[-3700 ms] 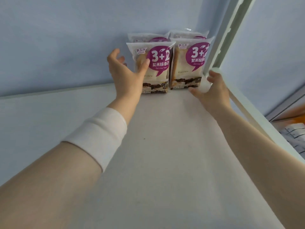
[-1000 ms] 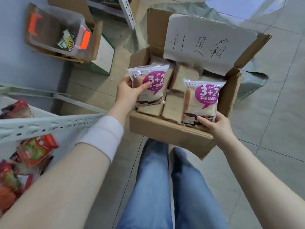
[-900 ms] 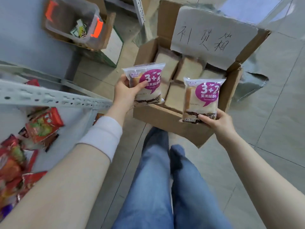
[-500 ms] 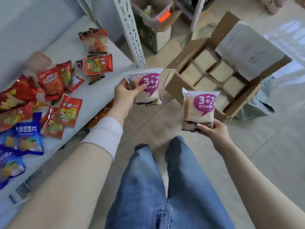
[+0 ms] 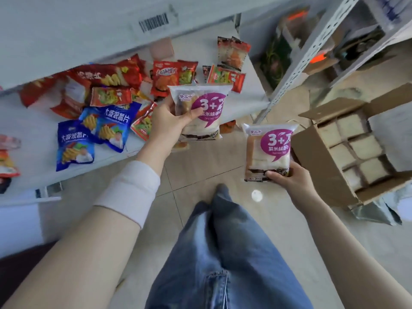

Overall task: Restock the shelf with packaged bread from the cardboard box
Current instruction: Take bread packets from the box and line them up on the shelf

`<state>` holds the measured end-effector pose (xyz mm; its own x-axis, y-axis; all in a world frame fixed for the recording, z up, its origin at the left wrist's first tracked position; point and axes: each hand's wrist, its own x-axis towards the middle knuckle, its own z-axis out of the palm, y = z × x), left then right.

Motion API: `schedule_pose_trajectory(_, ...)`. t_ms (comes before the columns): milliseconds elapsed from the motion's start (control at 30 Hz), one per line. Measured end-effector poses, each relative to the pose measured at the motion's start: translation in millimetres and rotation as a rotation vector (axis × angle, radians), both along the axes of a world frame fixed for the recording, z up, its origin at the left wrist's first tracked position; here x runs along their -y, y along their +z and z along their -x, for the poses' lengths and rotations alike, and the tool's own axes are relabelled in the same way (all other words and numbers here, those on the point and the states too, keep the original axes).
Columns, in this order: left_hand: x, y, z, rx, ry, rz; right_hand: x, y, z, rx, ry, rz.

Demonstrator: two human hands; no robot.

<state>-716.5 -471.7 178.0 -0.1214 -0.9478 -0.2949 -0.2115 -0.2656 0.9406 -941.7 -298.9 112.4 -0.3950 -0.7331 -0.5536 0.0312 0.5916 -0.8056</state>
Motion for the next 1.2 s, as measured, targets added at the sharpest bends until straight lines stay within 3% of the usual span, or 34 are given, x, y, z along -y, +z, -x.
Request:
schedule_pose_trajectory(333, 84, 141, -1, -0.065, 0.075, 0.338, 134, 124, 11, -0.094, 0.084, 0.348)
schedule_pose_trajectory(567, 165, 195, 21, -0.172, 0.098, 0.417, 230, 183, 38, -0.158, 0.138, 0.472)
schedule_pose_trajectory(800, 273, 200, 62, -0.182, 0.047, 0.44, 351, 213, 74, -0.141, 0.103, 0.513)
schedule_pose_trajectory(933, 337, 188, 92, -0.177, 0.034, 0.381, 411, 209, 102, -0.232, 0.06, 0.458)
schedule_pose_trajectory(1200, 458, 166, 141, -0.223, 0.083, 0.326, 547, 191, 141, -0.235, 0.089, 0.4)
